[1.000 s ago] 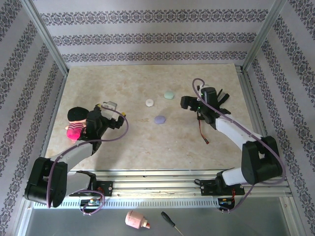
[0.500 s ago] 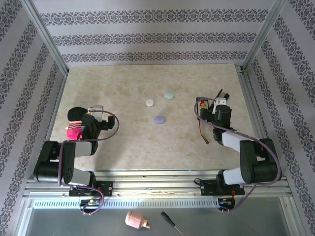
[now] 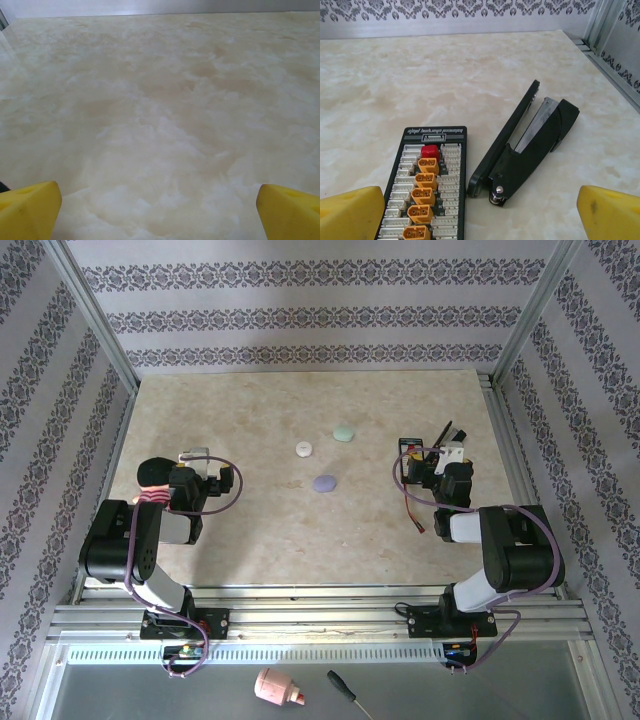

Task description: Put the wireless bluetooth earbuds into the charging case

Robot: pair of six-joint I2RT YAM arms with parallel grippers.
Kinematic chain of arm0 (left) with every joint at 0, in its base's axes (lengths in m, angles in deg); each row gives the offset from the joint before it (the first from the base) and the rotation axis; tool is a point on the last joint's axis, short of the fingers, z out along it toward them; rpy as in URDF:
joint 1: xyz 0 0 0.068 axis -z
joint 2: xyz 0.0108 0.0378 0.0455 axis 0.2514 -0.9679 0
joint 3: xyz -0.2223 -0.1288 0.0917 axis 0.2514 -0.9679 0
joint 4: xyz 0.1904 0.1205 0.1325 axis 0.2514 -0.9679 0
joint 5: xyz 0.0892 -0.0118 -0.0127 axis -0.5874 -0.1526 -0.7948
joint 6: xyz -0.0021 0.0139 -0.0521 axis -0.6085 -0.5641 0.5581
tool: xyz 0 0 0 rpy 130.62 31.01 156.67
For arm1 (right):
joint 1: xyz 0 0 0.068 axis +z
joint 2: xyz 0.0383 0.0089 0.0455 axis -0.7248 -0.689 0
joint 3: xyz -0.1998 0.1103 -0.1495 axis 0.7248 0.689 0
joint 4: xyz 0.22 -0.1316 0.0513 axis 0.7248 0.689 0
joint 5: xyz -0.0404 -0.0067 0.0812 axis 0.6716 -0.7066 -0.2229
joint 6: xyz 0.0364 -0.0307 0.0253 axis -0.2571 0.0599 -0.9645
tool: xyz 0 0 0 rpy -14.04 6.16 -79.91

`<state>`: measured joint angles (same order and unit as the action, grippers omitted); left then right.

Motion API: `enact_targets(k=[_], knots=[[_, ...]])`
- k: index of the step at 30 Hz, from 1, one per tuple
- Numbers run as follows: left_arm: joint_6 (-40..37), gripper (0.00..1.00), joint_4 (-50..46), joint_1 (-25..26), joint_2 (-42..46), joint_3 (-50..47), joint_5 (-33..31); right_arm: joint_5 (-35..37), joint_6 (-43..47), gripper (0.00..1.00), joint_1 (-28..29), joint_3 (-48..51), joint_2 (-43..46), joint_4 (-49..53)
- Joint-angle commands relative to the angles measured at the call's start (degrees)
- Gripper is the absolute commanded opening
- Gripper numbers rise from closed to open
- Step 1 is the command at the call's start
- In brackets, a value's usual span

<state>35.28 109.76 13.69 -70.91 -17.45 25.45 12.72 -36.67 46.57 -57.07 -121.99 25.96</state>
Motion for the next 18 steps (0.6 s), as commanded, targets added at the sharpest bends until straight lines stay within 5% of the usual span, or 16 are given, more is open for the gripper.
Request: enact_targets(k=[1, 18], knots=[[1.0, 0.99, 0.8, -0.6, 0.1, 0.7, -0.8, -1.2, -0.9, 0.98, -0.2, 0.2, 0.0, -3.1], [-0.4, 0.99, -1.0, -0.4, 0.2, 1.7, 2.8, -0.9, -0.5, 0.98, 0.0, 0.1, -0.1, -2.9]])
